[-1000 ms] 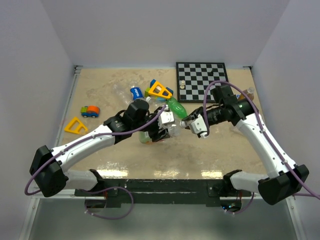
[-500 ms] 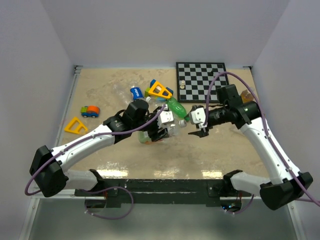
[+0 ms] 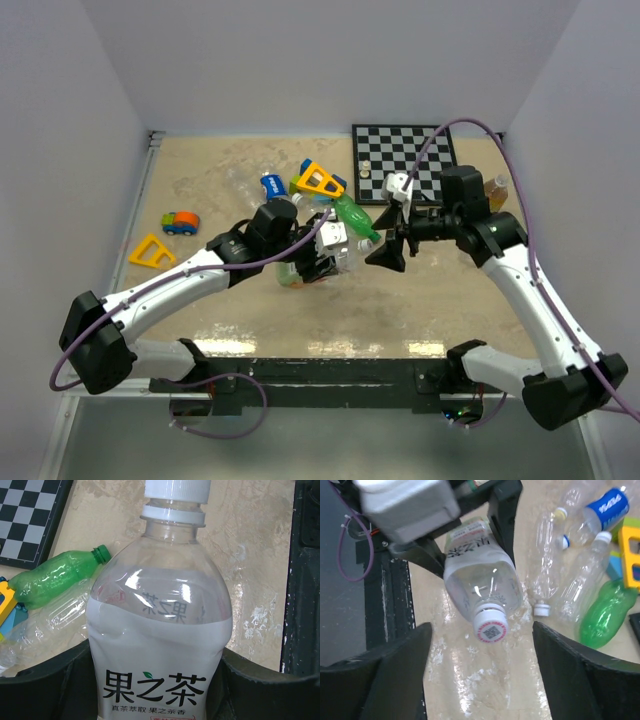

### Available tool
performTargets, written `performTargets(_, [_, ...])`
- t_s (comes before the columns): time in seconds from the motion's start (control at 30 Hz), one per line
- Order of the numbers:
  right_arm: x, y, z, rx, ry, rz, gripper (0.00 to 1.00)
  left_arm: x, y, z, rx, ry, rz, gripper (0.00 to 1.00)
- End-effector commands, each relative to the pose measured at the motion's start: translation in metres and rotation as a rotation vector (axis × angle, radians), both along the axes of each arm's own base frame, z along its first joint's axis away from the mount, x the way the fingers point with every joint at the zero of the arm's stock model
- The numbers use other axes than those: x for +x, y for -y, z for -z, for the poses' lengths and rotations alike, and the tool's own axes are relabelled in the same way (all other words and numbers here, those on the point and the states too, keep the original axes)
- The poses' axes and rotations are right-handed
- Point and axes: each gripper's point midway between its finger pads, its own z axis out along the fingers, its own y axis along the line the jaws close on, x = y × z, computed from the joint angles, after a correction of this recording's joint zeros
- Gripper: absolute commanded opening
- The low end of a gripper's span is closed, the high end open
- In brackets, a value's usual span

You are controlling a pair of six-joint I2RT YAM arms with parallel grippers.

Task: Unscrew the bottle caps
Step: Unscrew the bottle cap from the plastic bottle.

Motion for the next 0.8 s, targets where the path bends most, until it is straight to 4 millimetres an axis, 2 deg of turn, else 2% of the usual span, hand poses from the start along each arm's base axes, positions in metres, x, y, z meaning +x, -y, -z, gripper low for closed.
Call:
performTargets(0.0, [0.012, -0.006, 0.011, 0.016, -0.125, 0.060, 0.88, 0.004, 0.002, -0.017, -0.040, 0.033, -0.008, 0.01])
performTargets(0.13, [0.015, -0.006, 0.016, 0.009, -0.138, 0.069, 0.89, 0.003, 0.003, -0.016, -0.039, 0.033, -0.005, 0.01])
performTargets(0.23, [0.015, -0.007, 0.016, 0.011, -0.142, 0.068, 0.84, 0.003, 0.003, -0.018, -0.041, 0.035, -0.005, 0.01])
performTargets(0.3, [0.013, -0.007, 0.017, 0.013, -0.149, 0.062, 0.76, 0.004, 0.002, -0.018, -0.043, 0.036, -0.006, 0.01])
performTargets(0.47, [0.009, -0.008, 0.030, -0.019, -0.196, 0.018, 0.49, 0.004, 0.002, -0.017, -0.041, 0.036, -0.008, 0.01])
performTargets(0.63, [0.004, -0.005, 0.039, -0.068, -0.216, -0.033, 0.15, 0.004, 0.002, -0.017, -0.039, 0.036, -0.008, 0.01])
performTargets(0.77, [0.006, -0.004, 0.030, -0.081, -0.134, -0.064, 0.05, 0.004, 0.002, -0.016, -0.038, 0.035, -0.008, 0.01])
